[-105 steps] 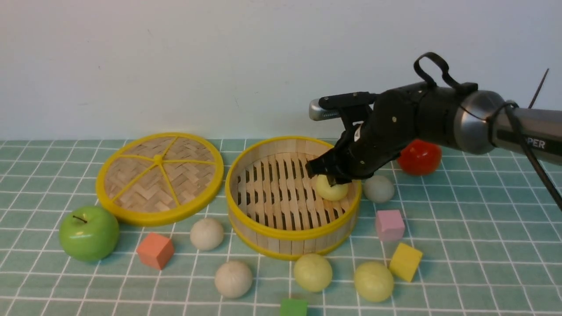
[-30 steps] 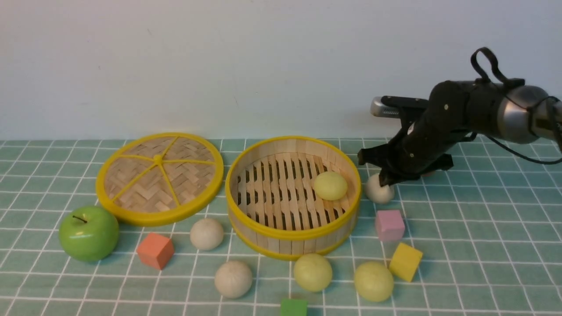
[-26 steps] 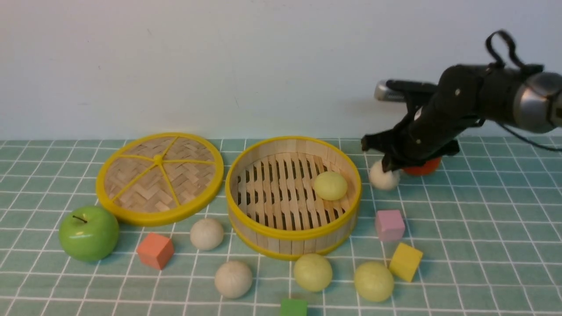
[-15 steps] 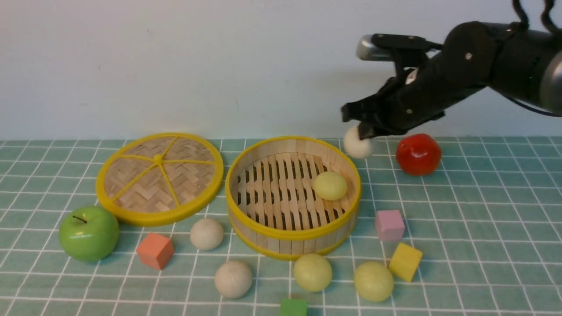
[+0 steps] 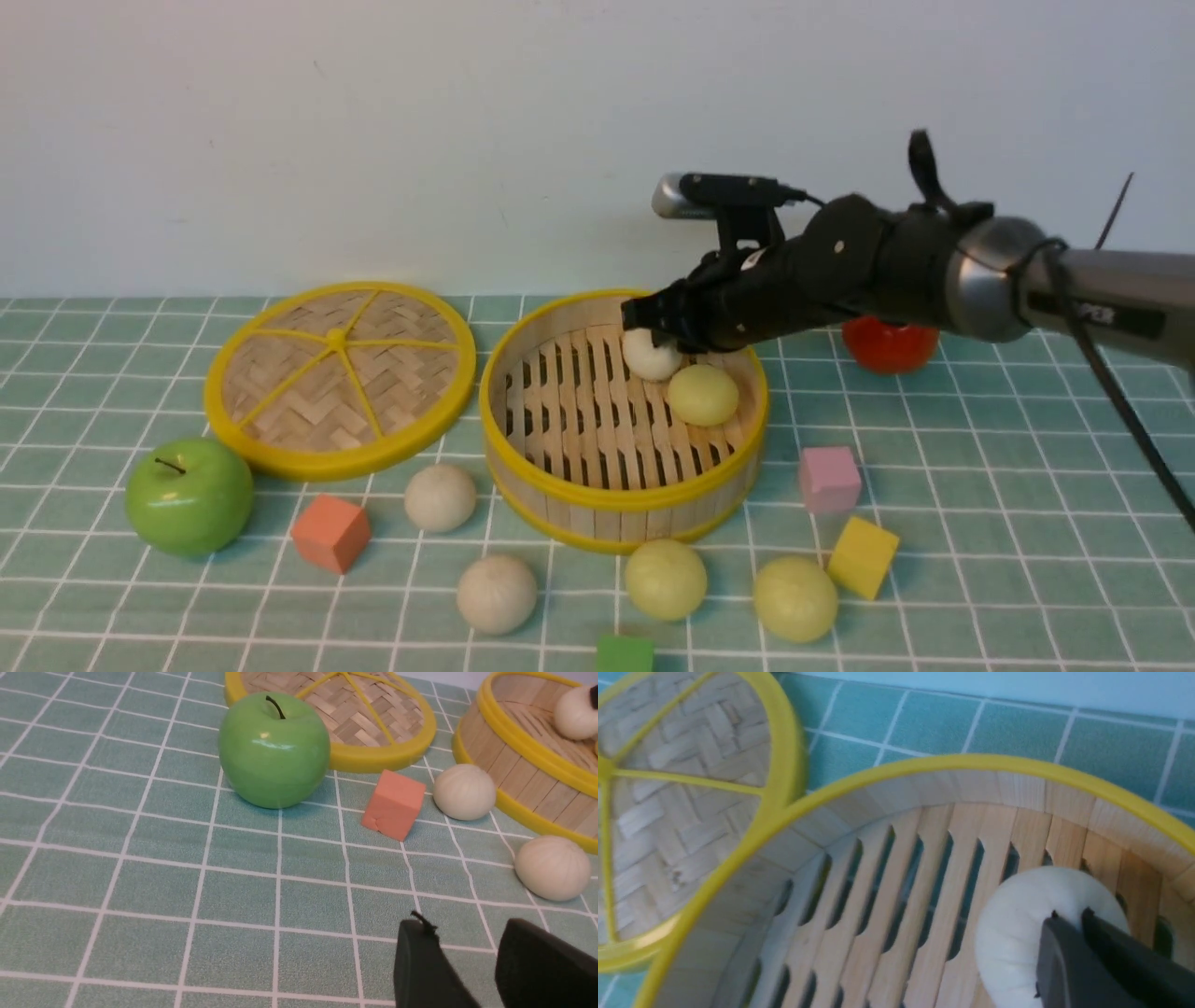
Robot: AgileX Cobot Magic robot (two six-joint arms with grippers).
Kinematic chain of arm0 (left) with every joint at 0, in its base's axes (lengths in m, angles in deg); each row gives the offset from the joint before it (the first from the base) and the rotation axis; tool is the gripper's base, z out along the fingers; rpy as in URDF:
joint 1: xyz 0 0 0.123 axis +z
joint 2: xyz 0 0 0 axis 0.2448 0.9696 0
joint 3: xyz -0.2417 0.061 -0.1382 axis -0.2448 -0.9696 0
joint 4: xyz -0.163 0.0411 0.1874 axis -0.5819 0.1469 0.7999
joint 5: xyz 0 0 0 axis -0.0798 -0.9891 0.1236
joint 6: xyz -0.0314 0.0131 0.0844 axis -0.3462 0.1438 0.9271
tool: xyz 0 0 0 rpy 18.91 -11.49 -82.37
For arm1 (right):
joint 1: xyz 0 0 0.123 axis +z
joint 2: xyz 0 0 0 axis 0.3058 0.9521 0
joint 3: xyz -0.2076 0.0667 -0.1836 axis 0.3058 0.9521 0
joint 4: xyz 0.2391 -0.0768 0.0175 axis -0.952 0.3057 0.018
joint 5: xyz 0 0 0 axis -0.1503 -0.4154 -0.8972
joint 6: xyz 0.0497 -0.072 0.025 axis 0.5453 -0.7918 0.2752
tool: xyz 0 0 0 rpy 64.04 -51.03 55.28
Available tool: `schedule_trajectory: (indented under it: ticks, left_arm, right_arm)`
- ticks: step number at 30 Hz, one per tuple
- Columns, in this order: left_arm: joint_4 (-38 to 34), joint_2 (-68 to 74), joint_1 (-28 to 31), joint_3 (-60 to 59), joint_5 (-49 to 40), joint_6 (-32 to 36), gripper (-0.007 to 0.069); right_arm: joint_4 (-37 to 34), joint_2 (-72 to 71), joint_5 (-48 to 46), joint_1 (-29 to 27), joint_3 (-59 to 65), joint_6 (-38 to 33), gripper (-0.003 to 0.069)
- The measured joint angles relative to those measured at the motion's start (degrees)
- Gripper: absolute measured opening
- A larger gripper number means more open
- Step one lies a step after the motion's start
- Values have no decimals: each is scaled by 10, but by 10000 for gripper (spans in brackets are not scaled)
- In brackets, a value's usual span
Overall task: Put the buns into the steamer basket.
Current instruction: Use the right arm to put the steamed stuffed bun into the steamer, then use the right arm to grab a steamed stuffed bun
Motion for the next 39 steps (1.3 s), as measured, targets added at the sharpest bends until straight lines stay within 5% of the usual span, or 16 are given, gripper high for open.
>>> schedule_trajectory:
  ticks: [7,15,20,31,39]
  left_arm:
    - [0,0,0,0,0,0,238]
    - [0,0,0,0,0,0,238]
    - [0,0,0,0,0,0,238]
    - [1,0,0,0,0,0,238]
    - [1,0,0,0,0,0,238]
  right_arm:
    - [-1,3,11,-1,-1,-2,74]
    - [41,-45,-25,-1,-1,-2,379]
    - [89,-111,-86,-1,-1,-3,484]
    - [221,-277,-287,-53,2,85,467]
    - [228,-296,-306,-43,97,147,422]
